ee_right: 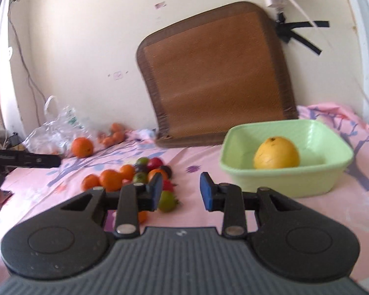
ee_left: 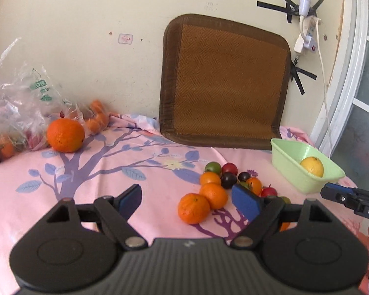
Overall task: Organize fruits
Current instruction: 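Grasp a mandarin orange with the left gripper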
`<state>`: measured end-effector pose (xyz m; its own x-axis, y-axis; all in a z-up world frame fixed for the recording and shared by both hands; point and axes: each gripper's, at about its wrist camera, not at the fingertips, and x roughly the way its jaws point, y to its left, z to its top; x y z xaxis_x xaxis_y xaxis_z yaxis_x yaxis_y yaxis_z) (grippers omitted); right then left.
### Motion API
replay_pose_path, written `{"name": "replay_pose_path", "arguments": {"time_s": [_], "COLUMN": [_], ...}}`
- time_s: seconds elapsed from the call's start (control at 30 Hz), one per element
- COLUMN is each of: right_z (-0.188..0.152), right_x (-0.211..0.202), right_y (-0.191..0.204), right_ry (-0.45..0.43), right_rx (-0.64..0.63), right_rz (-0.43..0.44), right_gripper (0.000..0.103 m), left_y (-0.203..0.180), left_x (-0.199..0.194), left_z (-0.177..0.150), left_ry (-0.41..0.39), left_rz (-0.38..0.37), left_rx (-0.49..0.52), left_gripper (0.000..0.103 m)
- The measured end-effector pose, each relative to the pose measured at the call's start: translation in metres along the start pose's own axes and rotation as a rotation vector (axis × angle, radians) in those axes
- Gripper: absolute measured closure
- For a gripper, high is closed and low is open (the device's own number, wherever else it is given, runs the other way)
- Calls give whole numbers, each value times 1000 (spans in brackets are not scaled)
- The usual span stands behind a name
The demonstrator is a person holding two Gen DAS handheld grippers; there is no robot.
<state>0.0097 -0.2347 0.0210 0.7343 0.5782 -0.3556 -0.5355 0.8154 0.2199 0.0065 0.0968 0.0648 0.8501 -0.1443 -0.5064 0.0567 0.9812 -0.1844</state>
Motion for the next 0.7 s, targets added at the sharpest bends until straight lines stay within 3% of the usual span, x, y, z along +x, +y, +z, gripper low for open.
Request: {"name": "replay_pose_path", "arguments": {"time_s": [0.1,0.17,0.3,0.47,0.57,0.7], "right_z": [-5,-6,-7,-11,-13,-15], "right_x": [12,20,32,50,59,50], "right_y": [20,27,33,40,43,42], "right_ry": [50,83,117,163,206,195], "right_rx": [-51,-65,-86,-118,-136,-142], "right_rz": [11,29,32,29,18,22], "right_gripper": [66,60,55,55,63,65], "left_y": [-10,-16,-15,-8,-9,-20], "left_x": [18,32,50,62,55,36], "left_z": [-9,-14,-22,-25,-28,-37], "left_ry": [28,50,98,135,132,125], "left_rz": [-14,-16,-8,-5,-16,-64], "left_rx": [75,104,106,74,70,63], "left_gripper": [20,20,24,64,63,63]}}
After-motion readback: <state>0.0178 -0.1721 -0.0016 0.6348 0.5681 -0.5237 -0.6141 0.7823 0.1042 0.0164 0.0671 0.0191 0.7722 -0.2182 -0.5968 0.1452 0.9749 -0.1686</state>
